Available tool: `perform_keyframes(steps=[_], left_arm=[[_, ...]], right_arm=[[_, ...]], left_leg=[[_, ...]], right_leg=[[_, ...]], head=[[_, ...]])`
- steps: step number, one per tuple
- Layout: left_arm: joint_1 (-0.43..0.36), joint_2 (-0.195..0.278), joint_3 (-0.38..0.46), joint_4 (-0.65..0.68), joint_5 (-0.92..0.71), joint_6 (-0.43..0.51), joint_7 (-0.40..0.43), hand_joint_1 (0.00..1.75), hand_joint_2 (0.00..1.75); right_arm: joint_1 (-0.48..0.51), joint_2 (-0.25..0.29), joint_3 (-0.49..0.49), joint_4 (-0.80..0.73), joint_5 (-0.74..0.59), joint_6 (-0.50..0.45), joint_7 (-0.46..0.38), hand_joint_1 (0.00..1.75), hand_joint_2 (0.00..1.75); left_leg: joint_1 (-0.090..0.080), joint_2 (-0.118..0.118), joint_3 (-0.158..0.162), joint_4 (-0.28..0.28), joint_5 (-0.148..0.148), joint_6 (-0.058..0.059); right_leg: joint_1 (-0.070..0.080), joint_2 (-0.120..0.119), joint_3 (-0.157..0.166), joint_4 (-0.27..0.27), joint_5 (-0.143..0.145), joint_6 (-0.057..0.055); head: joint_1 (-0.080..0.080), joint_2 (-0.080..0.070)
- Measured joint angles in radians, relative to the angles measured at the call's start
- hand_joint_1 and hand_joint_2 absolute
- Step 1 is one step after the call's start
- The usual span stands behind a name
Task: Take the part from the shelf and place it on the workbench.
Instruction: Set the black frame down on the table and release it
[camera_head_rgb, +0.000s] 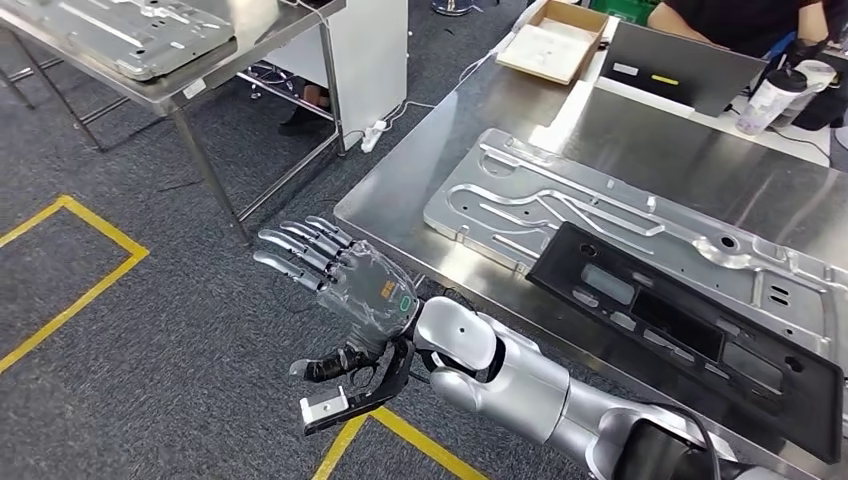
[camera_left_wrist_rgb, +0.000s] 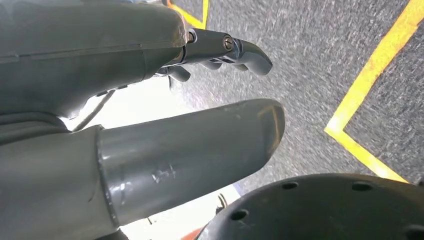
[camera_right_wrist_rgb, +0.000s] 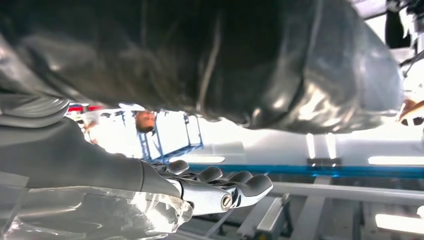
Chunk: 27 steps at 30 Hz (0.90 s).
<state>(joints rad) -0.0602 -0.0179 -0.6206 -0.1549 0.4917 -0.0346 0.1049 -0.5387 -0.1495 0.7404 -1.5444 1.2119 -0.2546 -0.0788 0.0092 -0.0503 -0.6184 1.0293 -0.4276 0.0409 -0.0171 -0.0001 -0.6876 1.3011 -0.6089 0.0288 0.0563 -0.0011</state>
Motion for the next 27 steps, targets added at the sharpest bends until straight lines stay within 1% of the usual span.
perform_keyframes(steps=[1,2,3,4,5,6,7,8,9,10,11,12,13,14,15,16,17,18,19,20,21,23,24,25,26,27], left_arm=[[0.0,0.0,-0.001,0.0,0.0,0.0,0.0,0.0,0.0],[0.001,0.0,-0.001,0.0,0.0,0.0,0.0,0.0,0.0],[0.0,0.0,-0.002,0.0,0.0,0.0,0.0,0.0,0.0],[-0.001,0.0,-0.002,0.0,0.0,0.001,0.0,0.0,0.0],[-0.002,0.0,-0.002,0.0,0.001,0.001,0.0,0.0,0.0],[-0.001,0.0,-0.002,0.0,0.001,0.002,0.0,0.0,0.0],[-0.001,0.0,-0.002,0.0,0.001,0.002,0.0,0.0,0.0],[0.001,0.001,-0.003,0.0,0.001,0.003,0.0,0.0,0.0],[0.002,0.002,-0.003,0.0,0.002,0.003,0.0,0.0,0.0],[0.001,0.002,-0.003,0.0,0.002,0.003,0.0,0.0,0.0],[0.0,0.003,-0.003,0.0,0.002,0.003,0.0,0.0,0.0],[-0.001,0.003,-0.004,0.0,0.002,0.003,0.0,0.0,0.0],[-0.002,0.003,-0.004,0.0,0.002,0.003,0.0,0.0,0.0],[-0.002,0.003,-0.004,0.0,0.002,0.003,0.0,0.0,0.0],[-0.002,0.003,-0.004,0.0,0.002,0.003,0.0,0.0,0.0],[-0.001,0.003,-0.004,0.0,0.002,0.003,0.0,0.0,0.0],[-0.001,0.004,-0.004,0.0,0.002,0.003,0.0,0.0,0.0],[-0.001,0.004,-0.004,0.0,0.002,0.003,0.0,0.0,0.0],[-0.001,0.005,-0.004,0.0,0.002,0.003,0.0,0.0,0.0],[-0.001,0.005,-0.004,0.0,0.002,0.003,0.0,0.0,0.0],[-0.001,0.005,-0.004,0.0,0.002,0.003,0.0,0.0,0.0],[0.001,0.005,-0.004,0.0,0.002,0.003,0.0,0.0,0.0],[0.001,0.005,-0.004,0.0,0.002,0.003,0.0,0.0,0.0],[0.001,0.005,-0.004,0.0,0.002,0.003,0.0,0.0,0.0],[0.0,0.006,-0.004,0.0,0.002,0.003,0.0,0.0,0.0],[-0.001,0.006,-0.004,0.0,0.002,0.003,0.0,0.0,0.0]], right_arm=[[0.0,0.0,0.002,0.001,0.0,0.0,0.002,0.0,0.0],[-0.002,-0.001,0.003,0.002,0.001,0.001,0.002,0.0,0.0],[-0.003,-0.001,0.004,0.002,0.002,0.001,0.002,0.0,0.0],[-0.004,-0.001,0.005,0.002,0.004,0.001,0.002,0.0,0.0],[-0.004,-0.001,0.005,0.003,0.005,0.001,0.002,0.0,0.0],[-0.005,-0.001,0.006,0.003,0.006,0.002,0.002,0.0,0.0],[-0.006,0.0,0.007,0.003,0.007,0.002,0.002,0.0,0.0],[-0.008,0.0,0.007,0.003,0.008,0.002,0.002,0.0,0.0],[-0.009,0.001,0.008,0.002,0.009,0.002,0.002,0.0,0.0],[-0.011,0.002,0.008,0.002,0.009,0.002,0.002,0.0,0.0],[-0.012,0.003,0.008,0.002,0.009,0.002,0.002,0.0,0.0],[-0.012,0.003,0.008,0.003,0.009,0.002,0.002,0.0,0.0],[-0.011,0.003,0.008,0.003,0.009,0.003,0.002,0.0,0.0],[-0.01,0.003,0.009,0.004,0.009,0.003,0.002,0.0,0.0],[-0.01,0.003,0.01,0.004,0.009,0.003,0.002,0.0,0.0],[-0.01,0.003,0.011,0.004,0.009,0.003,0.002,0.0,0.0],[-0.01,0.003,0.012,0.004,0.009,0.003,0.002,0.0,0.0],[-0.011,0.003,0.013,0.004,0.009,0.003,0.002,0.0,0.0],[-0.012,0.003,0.014,0.004,0.009,0.003,0.002,0.0,0.0],[-0.013,0.003,0.015,0.004,0.009,0.003,0.002,0.0,0.0],[-0.014,0.003,0.016,0.004,0.009,0.003,0.002,0.0,0.0],[-0.015,0.003,0.018,0.004,0.009,0.003,0.002,0.0,0.0],[-0.016,0.003,0.02,0.003,0.009,0.003,0.002,0.0,0.0],[-0.017,0.003,0.021,0.003,0.009,0.003,0.002,0.0,0.0],[-0.017,0.003,0.022,0.003,0.009,0.003,0.002,0.0,0.0],[-0.016,0.003,0.023,0.003,0.009,0.003,0.002,0.0,0.0]], left_leg=[[-0.001,-0.013,0.002,0.0,0.0,0.0],[-0.002,-0.026,0.003,0.001,0.0,0.0],[-0.003,-0.037,0.003,0.002,0.0,-0.002],[-0.003,-0.049,0.001,0.003,0.001,-0.005],[0.0,-0.059,-0.003,0.004,0.002,-0.01],[0.002,-0.07,-0.007,0.003,0.005,-0.017],[0.004,-0.083,-0.01,0.0,0.008,-0.025],[0.005,-0.08,-0.012,0.001,0.008,-0.03],[0.003,-0.061,-0.017,0.011,0.001,-0.035],[0.001,-0.032,-0.029,0.039,-0.016,-0.038],[0.002,0.002,-0.052,0.087,-0.043,-0.04],[0.002,0.026,-0.085,0.153,-0.076,-0.044],[0.005,0.036,-0.119,0.218,-0.103,-0.049],[0.007,0.041,-0.142,0.264,-0.115,-0.052],[0.009,0.044,-0.147,0.274,-0.109,-0.056],[0.01,0.049,-0.127,0.239,-0.084,-0.057],[0.011,0.062,-0.089,0.17,-0.049,-0.057],[0.008,0.082,-0.049,0.098,-0.024,-0.054],[0.005,0.097,-0.018,0.04,-0.006,-0.049],[0.001,0.107,-0.001,0.007,0.0,-0.043],[-0.002,0.106,0.001,0.0,-0.004,-0.036],[-0.002,0.083,0.001,-0.005,0.0,-0.024],[-0.001,0.073,0.003,-0.009,0.002,-0.018],[0.001,0.064,0.005,-0.013,0.005,-0.011],[0.002,0.055,0.006,-0.016,0.007,-0.006],[0.001,0.046,0.006,-0.017,0.008,-0.002]], right_leg=[[0.001,0.005,0.014,-0.04,0.034,-0.005],[0.003,0.02,0.042,-0.108,0.076,-0.011],[0.003,0.048,0.07,-0.174,0.107,-0.017],[0.003,0.071,0.09,-0.225,0.127,-0.021],[0.004,0.089,0.1,-0.254,0.134,-0.023],[0.006,0.094,0.102,-0.261,0.132,-0.025],[0.007,0.083,0.105,-0.267,0.134,-0.027],[0.005,0.069,0.11,-0.274,0.136,-0.031],[0.003,0.056,0.117,-0.281,0.139,-0.037],[0.001,0.04,0.123,-0.289,0.142,-0.042],[0.001,0.025,0.128,-0.294,0.143,-0.046],[0.002,0.01,0.13,-0.296,0.142,-0.049],[0.003,-0.007,0.13,-0.296,0.141,-0.05],[0.004,-0.022,0.13,-0.295,0.14,-0.049],[0.004,-0.037,0.131,-0.294,0.137,-0.048],[0.003,-0.05,0.132,-0.293,0.135,-0.046],[0.003,-0.062,0.135,-0.291,0.131,-0.043],[0.005,-0.073,0.136,-0.288,0.126,-0.038],[0.007,-0.082,0.138,-0.284,0.122,-0.032],[0.011,-0.09,0.139,-0.282,0.118,-0.027],[0.013,-0.098,0.141,-0.283,0.116,-0.022],[0.012,-0.11,0.146,-0.284,0.112,-0.011],[0.01,-0.101,0.146,-0.276,0.103,-0.006],[0.006,-0.081,0.136,-0.249,0.083,-0.002],[0.004,-0.054,0.115,-0.202,0.054,0.001],[0.003,-0.027,0.084,-0.136,0.021,0.002]], head=[[0.0,0.0],[0.0,0.0],[-0.001,0.0],[-0.001,0.0],[0.0,0.0],[0.0,0.0],[0.001,0.0],[0.001,0.0],[0.0,0.0],[-0.001,0.0],[-0.003,0.0],[-0.004,0.0],[-0.004,0.0],[-0.004,0.0],[-0.004,0.0],[-0.004,0.0],[-0.004,0.0],[-0.004,0.0],[-0.003,0.0],[-0.002,0.0],[-0.001,0.0],[0.0,0.0],[0.0,0.0],[0.0,0.0],[0.0,0.0],[0.0,0.0]])
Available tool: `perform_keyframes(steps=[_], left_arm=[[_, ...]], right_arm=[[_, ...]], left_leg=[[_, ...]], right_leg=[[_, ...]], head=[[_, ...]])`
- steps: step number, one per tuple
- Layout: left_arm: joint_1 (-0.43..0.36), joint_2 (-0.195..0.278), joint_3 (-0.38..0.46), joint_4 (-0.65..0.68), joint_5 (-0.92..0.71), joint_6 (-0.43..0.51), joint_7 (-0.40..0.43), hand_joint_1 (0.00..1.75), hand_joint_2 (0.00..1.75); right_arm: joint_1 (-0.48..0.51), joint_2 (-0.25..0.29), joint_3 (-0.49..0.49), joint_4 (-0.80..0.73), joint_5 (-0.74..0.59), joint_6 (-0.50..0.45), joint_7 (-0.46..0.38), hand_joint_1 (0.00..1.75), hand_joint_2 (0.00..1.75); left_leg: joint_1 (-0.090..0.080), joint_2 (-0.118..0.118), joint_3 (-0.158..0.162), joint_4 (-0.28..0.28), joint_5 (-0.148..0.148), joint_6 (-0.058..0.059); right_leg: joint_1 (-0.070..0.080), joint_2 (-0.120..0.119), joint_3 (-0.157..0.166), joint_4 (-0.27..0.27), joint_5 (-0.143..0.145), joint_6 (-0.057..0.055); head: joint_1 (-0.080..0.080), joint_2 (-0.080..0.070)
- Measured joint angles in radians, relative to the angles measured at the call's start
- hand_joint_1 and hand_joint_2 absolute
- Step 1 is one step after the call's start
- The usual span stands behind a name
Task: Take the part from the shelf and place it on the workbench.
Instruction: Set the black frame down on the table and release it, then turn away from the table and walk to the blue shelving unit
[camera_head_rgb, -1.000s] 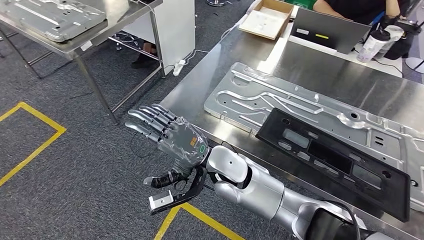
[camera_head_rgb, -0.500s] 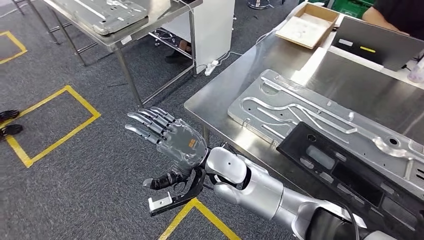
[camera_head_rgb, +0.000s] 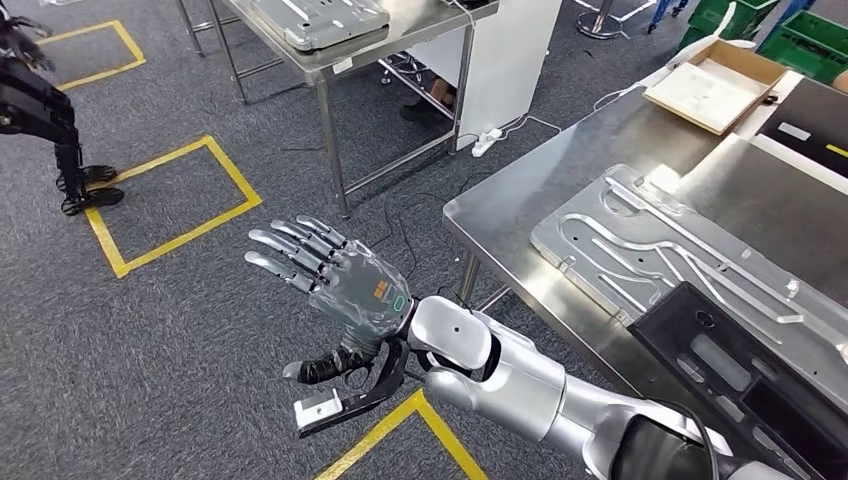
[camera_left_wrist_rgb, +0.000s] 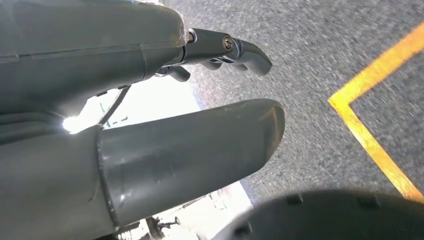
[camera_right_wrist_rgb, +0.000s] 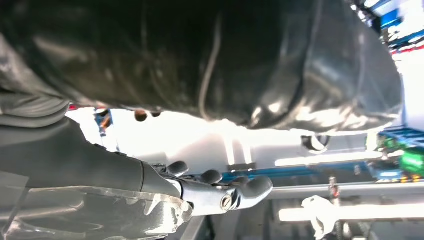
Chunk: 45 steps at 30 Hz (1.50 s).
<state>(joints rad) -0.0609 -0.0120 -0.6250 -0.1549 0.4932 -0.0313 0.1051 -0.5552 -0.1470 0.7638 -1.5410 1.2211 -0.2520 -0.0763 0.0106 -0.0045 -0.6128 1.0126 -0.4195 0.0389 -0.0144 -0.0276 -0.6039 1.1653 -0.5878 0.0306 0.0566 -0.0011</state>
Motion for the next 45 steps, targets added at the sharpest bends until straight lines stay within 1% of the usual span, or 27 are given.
perform_keyframes(steps=[2,3,4,5,7,9,11,12,14,16,18,19,20,23,25,27,29,31,33,34,35,36,38,40,42,43,45], left_arm=[[-0.001,0.0,0.0,0.0,0.0,0.0,0.0,0.0,0.0],[0.0,0.0,0.0,0.0,0.0,0.002,0.001,0.0,0.0],[0.0,0.0,-0.001,0.0,0.0,0.005,0.003,0.0,0.0],[0.0,0.0,-0.001,0.0,0.001,0.009,0.005,0.0,0.0],[-0.001,0.0,-0.002,0.0,0.003,0.014,0.011,0.0,0.0],[-0.001,0.0,-0.002,0.0,0.007,0.014,0.014,0.0,0.0],[0.001,0.0,-0.003,0.0,0.01,0.014,0.017,0.0,0.0],[0.003,0.0,-0.004,0.0,0.011,0.014,0.018,0.0,0.0],[0.003,0.0,-0.006,0.0,0.012,0.014,0.02,0.0,0.0],[0.0,-0.001,-0.008,0.0,0.012,0.014,0.022,0.0,0.0],[-0.001,-0.002,-0.01,0.0,0.011,0.016,0.025,0.0,0.0],[-0.001,-0.003,-0.011,0.0,0.01,0.017,0.027,0.0,0.0],[0.0,-0.003,-0.012,0.0,0.01,0.018,0.028,0.0,0.0],[0.001,-0.004,-0.013,0.0,0.009,0.02,0.03,0.0,0.0],[0.0,-0.006,-0.014,0.0,0.009,0.021,0.03,0.0,0.0],[0.002,-0.006,-0.015,0.0,0.009,0.022,0.03,0.0,0.0],[0.002,-0.007,-0.016,0.0,0.009,0.022,0.031,0.0,0.0],[-0.001,-0.008,-0.016,0.0,0.009,0.023,0.031,0.0,0.0],[-0.002,-0.008,-0.016,0.0,0.009,0.023,0.031,0.0,0.0],[-0.002,-0.009,-0.016,0.0,0.009,0.023,0.031,0.0,0.0],[-0.002,-0.009,-0.016,0.0,0.009,0.023,0.031,0.0,0.0],[-0.001,-0.01,-0.017,0.0,0.008,0.023,0.032,0.0,0.0],[-0.003,-0.01,-0.017,0.0,0.007,0.023,0.035,0.0,0.0],[-0.003,-0.01,-0.018,0.0,0.006,0.023,0.038,0.0,0.0],[0.0,-0.01,-0.019,0.0,0.006,0.023,0.039,0.0,0.0],[0.002,-0.009,-0.02,0.0,0.005,0.023,0.04,0.0,0.0],[0.001,-0.009,-0.021,0.0,0.005,0.023,0.041,0.0,0.0]], right_arm=[[0.003,-0.001,0.003,0.003,0.0,0.0,0.0,0.0,0.0],[0.005,-0.002,0.004,0.004,0.0,0.001,0.0,0.0,0.0],[0.005,-0.003,0.005,0.006,0.0,0.001,0.0,0.0,0.0],[0.005,-0.003,0.006,0.006,0.0,0.002,0.001,0.0,0.0],[0.002,-0.003,0.006,0.006,0.0,0.005,0.001,0.0,0.0],[0.001,-0.003,0.007,0.007,-0.001,0.008,0.002,0.0,0.0],[-0.001,-0.003,0.008,0.007,-0.001,0.009,0.002,0.0,0.0],[-0.002,-0.003,0.008,0.007,-0.001,0.009,0.002,0.0,0.0],[-0.003,-0.002,0.01,0.006,-0.002,0.009,0.002,0.0,0.0],[-0.002,-0.002,0.011,0.008,-0.003,0.01,0.003,0.0,0.0],[0.004,-0.004,0.012,0.009,-0.006,0.01,0.004,0.0,0.0],[0.007,-0.005,0.013,0.01,-0.007,0.01,0.005,0.0,0.0],[0.009,-0.006,0.014,0.01,-0.009,0.01,0.006,0.0,0.0],[0.014,-0.01,0.014,0.009,-0.014,0.01,0.009,0.0,0.0],[0.016,-0.013,0.014,0.009,-0.016,0.01,0.011,0.0,0.0],[0.018,-0.014,0.014,0.009,-0.017,0.01,0.012,0.0,0.0],[0.019,-0.017,0.013,0.008,-0.017,0.009,0.012,0.0,0.0],[0.024,-0.022,0.013,0.007,-0.017,0.009,0.013,0.0,0.0],[0.033,-0.027,0.013,0.008,-0.017,0.009,0.014,0.0,0.0],[0.036,-0.03,0.013,0.008,-0.017,0.009,0.014,0.0,0.0],[0.037,-0.032,0.013,0.009,-0.017,0.009,0.015,0.0,0.0],[0.038,-0.034,0.013,0.009,-0.017,0.009,0.015,0.0,0.0],[0.038,-0.036,0.013,0.008,-0.017,0.009,0.014,0.0,0.0],[0.037,-0.037,0.013,0.008,-0.017,0.009,0.013,0.0,0.0],[0.036,-0.037,0.013,0.008,-0.018,0.009,0.013,0.0,0.0],[0.035,-0.037,0.013,0.007,-0.018,0.009,0.013,0.0,0.0],[0.032,-0.036,0.013,0.007,-0.018,0.01,0.012,0.0,0.0]], left_leg=[[-0.003,-0.023,-0.002,0.001,0.001,0.004],[-0.004,-0.035,-0.002,0.002,0.001,0.004],[-0.005,-0.048,-0.001,0.003,0.001,0.005],[-0.006,-0.062,-0.001,0.004,0.001,0.004],[-0.006,-0.087,-0.002,0.008,0.001,0.001],[-0.003,-0.107,-0.009,0.009,0.004,-0.008],[0.0,-0.126,-0.015,0.005,0.01,-0.023],[0.0,-0.121,-0.017,0.007,0.01,-0.027],[-0.003,-0.072,-0.038,0.051,-0.018,-0.033],[0.0,-0.019,-0.096,0.171,-0.082,-0.039],[0.004,-0.005,-0.146,0.276,-0.12,-0.047],[0.006,-0.002,-0.143,0.275,-0.111,-0.05],[0.007,0.003,-0.119,0.235,-0.086,-0.052],[0.003,0.043,-0.008,0.043,-0.019,-0.045],[-0.004,0.049,0.007,0.01,-0.019,-0.033],[-0.004,0.029,0.006,0.007,-0.016,-0.022],[0.0,0.013,0.009,0.001,-0.012,-0.01],[0.0,-0.006,0.009,-0.002,-0.009,-0.001],[-0.003,-0.029,0.007,0.0,-0.009,0.003],[-0.004,-0.042,0.006,0.002,-0.009,0.003],[-0.005,-0.056,0.006,0.004,-0.009,0.003],[-0.006,-0.07,0.007,0.006,-0.01,0.003],[-0.006,-0.095,0.005,0.01,-0.011,-0.001],[-0.004,-0.116,-0.002,0.011,-0.008,-0.011],[0.0,-0.134,-0.005,0.007,-0.004,-0.025],[-0.001,-0.123,-0.007,0.01,-0.007,-0.029],[-0.003,-0.066,-0.033,0.067,-0.043,-0.035]], right_leg=[[0.001,0.023,-0.066,0.124,-0.043,0.0],[0.001,0.026,-0.081,0.146,-0.039,-0.002],[0.002,0.029,-0.077,0.127,-0.013,-0.005],[0.002,0.035,-0.054,0.069,0.027,-0.009],[0.001,0.078,0.005,-0.071,0.092,-0.018],[0.003,0.107,0.03,-0.135,0.109,-0.022],[0.004,0.091,0.032,-0.141,0.113,-0.026],[0.003,0.079,0.037,-0.147,0.117,-0.031],[-0.001,0.052,0.047,-0.163,0.124,-0.044],[0.002,0.023,0.05,-0.168,0.124,-0.051],[0.004,-0.006,0.048,-0.166,0.122,-0.051],[0.004,-0.019,0.048,-0.165,0.121,-0.05],[0.004,-0.031,0.048,-0.163,0.118,-0.047],[0.007,-0.061,0.05,-0.153,0.107,-0.034],[0.011,-0.076,0.051,-0.15,0.103,-0.022],[0.009,-0.081,0.055,-0.15,0.099,-0.011],[0.003,-0.041,0.042,-0.113,0.07,-0.001],[0.0,0.01,-0.013,0.002,0.007,0.002],[0.001,0.024,-0.079,0.126,-0.036,0.001],[0.001,0.026,-0.093,0.146,-0.03,0.0],[0.001,0.028,-0.088,0.126,-0.004,-0.003],[0.002,0.035,-0.065,0.069,0.036,-0.007],[0.0,0.075,-0.006,-0.068,0.099,-0.015],[0.003,0.098,0.02,-0.13,0.113,-0.019],[0.005,0.079,0.027,-0.138,0.116,-0.027],[0.004,0.068,0.032,-0.146,0.119,-0.034],[0.002,0.04,0.042,-0.162,0.125,-0.047]], head=[[0.0,0.0],[0.0,0.0],[0.0,0.0],[0.0,0.0],[0.0,0.0],[0.0,0.0],[0.001,0.0],[0.001,0.0],[0.0,0.0],[-0.001,0.0],[-0.002,0.0],[-0.002,0.0],[-0.002,0.0],[-0.001,0.0],[-0.001,0.0],[-0.001,0.0],[-0.001,0.0],[-0.001,0.0],[0.0,0.0],[0.0,0.0],[0.0,0.0],[0.0,0.0],[-0.001,0.0],[-0.001,0.0],[-0.001,0.0],[-0.001,0.0],[-0.002,0.0]])
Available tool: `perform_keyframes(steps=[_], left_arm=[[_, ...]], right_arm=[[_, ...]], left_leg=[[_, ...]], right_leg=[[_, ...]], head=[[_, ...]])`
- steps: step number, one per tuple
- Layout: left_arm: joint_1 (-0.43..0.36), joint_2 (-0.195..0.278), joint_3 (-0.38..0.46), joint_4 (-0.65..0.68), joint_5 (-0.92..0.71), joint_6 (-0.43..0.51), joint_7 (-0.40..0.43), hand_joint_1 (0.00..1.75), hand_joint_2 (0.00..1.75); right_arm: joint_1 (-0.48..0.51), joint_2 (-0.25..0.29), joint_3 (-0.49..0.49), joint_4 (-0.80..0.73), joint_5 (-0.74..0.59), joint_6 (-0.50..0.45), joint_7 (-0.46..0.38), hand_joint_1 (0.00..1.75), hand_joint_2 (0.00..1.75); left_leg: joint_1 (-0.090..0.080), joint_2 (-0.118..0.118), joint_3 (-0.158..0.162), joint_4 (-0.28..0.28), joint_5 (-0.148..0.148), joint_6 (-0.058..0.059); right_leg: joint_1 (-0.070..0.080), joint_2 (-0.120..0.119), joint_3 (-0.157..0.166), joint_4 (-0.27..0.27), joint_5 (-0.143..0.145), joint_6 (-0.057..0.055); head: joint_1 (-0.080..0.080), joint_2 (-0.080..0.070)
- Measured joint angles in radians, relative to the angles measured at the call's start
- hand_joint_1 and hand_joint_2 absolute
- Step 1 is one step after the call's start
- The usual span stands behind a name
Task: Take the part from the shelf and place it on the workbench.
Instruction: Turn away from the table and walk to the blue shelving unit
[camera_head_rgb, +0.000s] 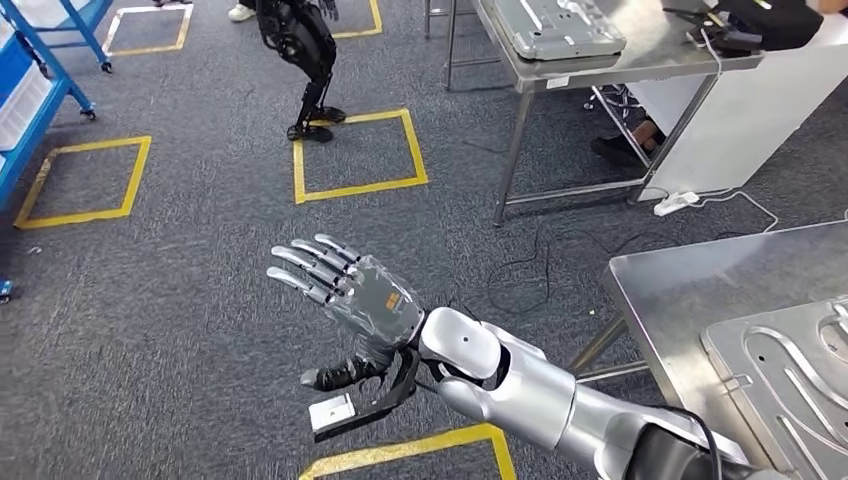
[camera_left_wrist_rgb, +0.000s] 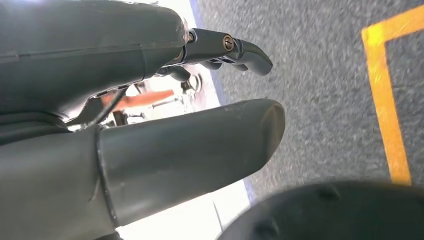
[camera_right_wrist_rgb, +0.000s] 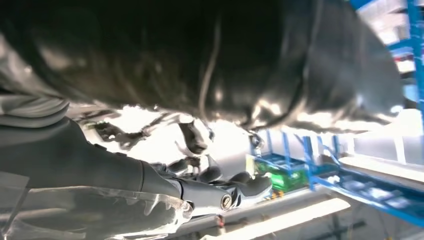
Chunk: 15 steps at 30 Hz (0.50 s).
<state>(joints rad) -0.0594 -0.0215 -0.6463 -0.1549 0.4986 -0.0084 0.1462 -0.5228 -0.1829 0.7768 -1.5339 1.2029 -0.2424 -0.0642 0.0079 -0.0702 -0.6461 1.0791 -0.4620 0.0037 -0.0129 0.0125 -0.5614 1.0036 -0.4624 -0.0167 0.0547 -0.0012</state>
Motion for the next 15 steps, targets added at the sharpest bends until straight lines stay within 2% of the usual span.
perform_keyframes(steps=[1,2,3,4,5,6,7,9,10,12,13,15], left_arm=[[-0.001,0.0,-0.001,0.0,0.0,0.0,0.0,0.0,0.0],[-0.003,0.0,-0.001,0.0,0.0,0.0,0.0,0.0,0.0],[-0.003,0.0,-0.002,0.0,0.0,0.0,0.0,0.0,0.0],[-0.003,0.0,-0.002,0.0,0.0,0.0,0.0,0.0,0.0],[-0.003,0.0,-0.003,0.0,0.0,0.0,0.0,0.0,0.0],[-0.002,0.0,-0.003,0.0,0.0,0.0,0.0,0.0,0.0],[-0.002,0.0,-0.004,0.0,0.0,0.001,0.0,0.0,0.0],[-0.003,0.0,-0.004,0.0,0.0,0.001,0.0,0.0,0.0],[-0.004,0.0,-0.004,0.0,-0.001,0.001,0.0,0.0,0.0],[-0.003,0.0,-0.004,0.0,-0.002,0.002,0.0,0.0,0.0],[-0.002,0.0,-0.005,0.0,-0.003,0.002,0.001,0.0,0.0],[-0.002,0.0,-0.005,0.0,-0.003,0.002,0.001,0.0,0.0]], right_arm=[[-0.001,0.0,0.0,0.0,0.0,0.001,-0.001,0.0,0.0],[-0.001,0.0,0.0,0.002,-0.001,0.002,-0.003,0.0,0.0],[-0.001,-0.001,0.0,0.003,-0.002,0.004,-0.005,0.0,0.0],[-0.001,-0.001,0.0,0.005,-0.002,0.006,-0.007,0.0,0.0],[-0.001,-0.001,0.0,0.007,-0.003,0.007,-0.01,0.0,0.0],[-0.001,-0.001,0.0,0.008,-0.003,0.008,-0.011,0.0,0.0],[-0.003,-0.001,0.0,0.008,-0.003,0.008,-0.012,0.0,0.0],[-0.006,-0.001,0.0,0.008,-0.004,0.008,-0.012,0.0,0.0],[-0.007,-0.001,0.0,0.008,-0.004,0.009,-0.011,0.0,0.0],[-0.01,0.0,0.0,0.008,-0.004,0.009,-0.011,0.0,0.0],[-0.011,0.0,0.0,0.008,-0.004,0.009,-0.011,0.0,0.0],[-0.015,0.0,-0.001,0.008,-0.005,0.009,-0.011,0.0,0.0]], left_leg=[[0.001,0.032,-0.027,0.057,-0.03,-0.002],[0.003,0.049,-0.061,0.124,-0.061,-0.006],[0.006,0.056,-0.089,0.18,-0.081,-0.01],[0.008,0.06,-0.104,0.21,-0.085,-0.013],[0.009,0.064,-0.096,0.198,-0.07,-0.015],[0.01,0.072,-0.068,0.147,-0.04,-0.016],[0.01,0.092,-0.028,0.072,-0.012,-0.016],[0.004,0.125,0.031,-0.036,0.02,-0.006],[0.0,0.132,0.04,-0.056,0.02,0.0],[-0.004,0.112,0.038,-0.058,0.022,0.012],[-0.002,0.101,0.04,-0.062,0.025,0.018],[0.003,0.082,0.044,-0.071,0.031,0.03]], right_leg=[[0.003,-0.014,0.002,-0.003,0.0,-0.004],[0.005,-0.029,0.002,-0.003,-0.001,-0.007],[0.007,-0.044,0.001,-0.002,-0.002,-0.008],[0.008,-0.059,0.001,-0.001,-0.003,-0.008],[0.008,-0.074,0.001,0.0,-0.005,-0.006],[0.008,-0.086,0.002,0.003,-0.008,-0.004],[0.008,-0.098,0.003,0.006,-0.012,-0.001],[0.013,-0.117,0.004,0.013,-0.019,0.009],[0.015,-0.125,0.005,0.015,-0.022,0.014],[0.016,-0.14,0.009,0.013,-0.024,0.025],[0.013,-0.136,0.011,0.016,-0.028,0.032],[0.007,-0.084,-0.007,0.061,-0.063,0.042]], head=[[0.0,0.0],[-0.001,0.0],[-0.001,0.0],[-0.001,0.0],[-0.001,0.0],[-0.001,0.0],[-0.001,0.0],[-0.001,0.0],[0.0,0.0],[0.001,0.0],[0.001,0.0],[0.001,0.0]])
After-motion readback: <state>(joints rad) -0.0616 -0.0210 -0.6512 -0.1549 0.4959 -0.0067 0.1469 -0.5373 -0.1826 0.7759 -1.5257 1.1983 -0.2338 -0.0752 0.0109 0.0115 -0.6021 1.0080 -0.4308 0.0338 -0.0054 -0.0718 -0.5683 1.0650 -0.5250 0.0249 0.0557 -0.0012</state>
